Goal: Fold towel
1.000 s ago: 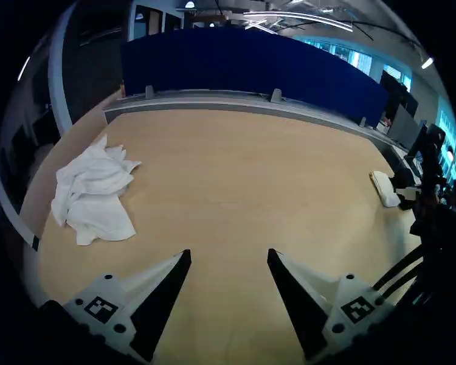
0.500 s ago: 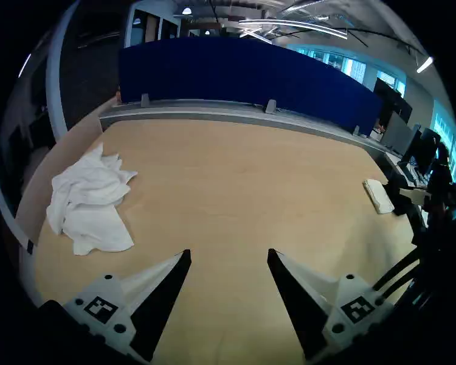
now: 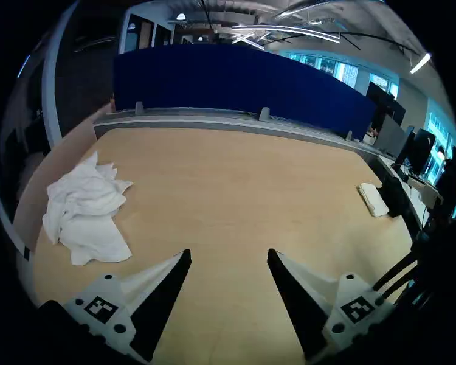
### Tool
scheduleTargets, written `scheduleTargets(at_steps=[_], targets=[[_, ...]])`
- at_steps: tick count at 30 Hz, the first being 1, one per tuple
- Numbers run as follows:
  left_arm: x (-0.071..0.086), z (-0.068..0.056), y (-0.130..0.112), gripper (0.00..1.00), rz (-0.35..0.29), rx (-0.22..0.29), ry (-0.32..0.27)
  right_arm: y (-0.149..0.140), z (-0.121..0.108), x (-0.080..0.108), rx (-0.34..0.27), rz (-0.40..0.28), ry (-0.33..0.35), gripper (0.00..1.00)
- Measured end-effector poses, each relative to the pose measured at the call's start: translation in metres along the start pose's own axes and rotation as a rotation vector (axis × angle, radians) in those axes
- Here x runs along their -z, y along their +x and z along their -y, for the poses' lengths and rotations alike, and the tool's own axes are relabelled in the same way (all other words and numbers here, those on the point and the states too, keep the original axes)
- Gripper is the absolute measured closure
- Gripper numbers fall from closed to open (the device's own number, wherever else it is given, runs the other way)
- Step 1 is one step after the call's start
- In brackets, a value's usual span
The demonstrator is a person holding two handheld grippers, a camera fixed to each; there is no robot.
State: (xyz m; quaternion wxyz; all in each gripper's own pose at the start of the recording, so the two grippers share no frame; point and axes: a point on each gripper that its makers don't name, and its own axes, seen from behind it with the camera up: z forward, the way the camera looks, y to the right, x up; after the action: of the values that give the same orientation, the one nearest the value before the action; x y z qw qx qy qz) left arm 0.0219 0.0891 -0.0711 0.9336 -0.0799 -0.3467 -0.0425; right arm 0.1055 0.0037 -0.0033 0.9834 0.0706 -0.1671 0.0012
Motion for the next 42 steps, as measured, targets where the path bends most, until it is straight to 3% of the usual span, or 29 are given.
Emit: scheduleTargets(at_steps=[8,17,23,26,32,35,42], targets=[[0.002,0.000,0.007,0.07,-0.023,-0.007,-0.015,0.028,0.004,0.016,-0.050,-0.172,-0.079,0.00],[0.002,0.006,0.022,0.07,-0.079,-0.013,-0.020,0.036,0.011,0.025,-0.048,-0.194,-0.101,0.00],[0.006,0.008,0.053,0.07,-0.205,-0.015,-0.025,0.041,0.021,0.028,-0.039,-0.201,-0.109,0.00],[0.010,0.011,0.077,0.07,-0.297,-0.012,-0.017,0.044,0.028,0.027,-0.040,-0.207,-0.108,0.00],[0.032,0.024,0.134,0.07,-0.528,-0.016,0.026,0.049,0.043,0.024,-0.041,-0.219,-0.097,0.00],[0.039,0.033,0.145,0.07,-0.605,-0.031,0.060,0.051,0.049,0.024,-0.040,-0.221,-0.097,0.00],[0.044,0.040,0.141,0.07,-0.648,-0.083,0.084,0.050,0.060,0.020,-0.041,-0.215,-0.097,0.00]])
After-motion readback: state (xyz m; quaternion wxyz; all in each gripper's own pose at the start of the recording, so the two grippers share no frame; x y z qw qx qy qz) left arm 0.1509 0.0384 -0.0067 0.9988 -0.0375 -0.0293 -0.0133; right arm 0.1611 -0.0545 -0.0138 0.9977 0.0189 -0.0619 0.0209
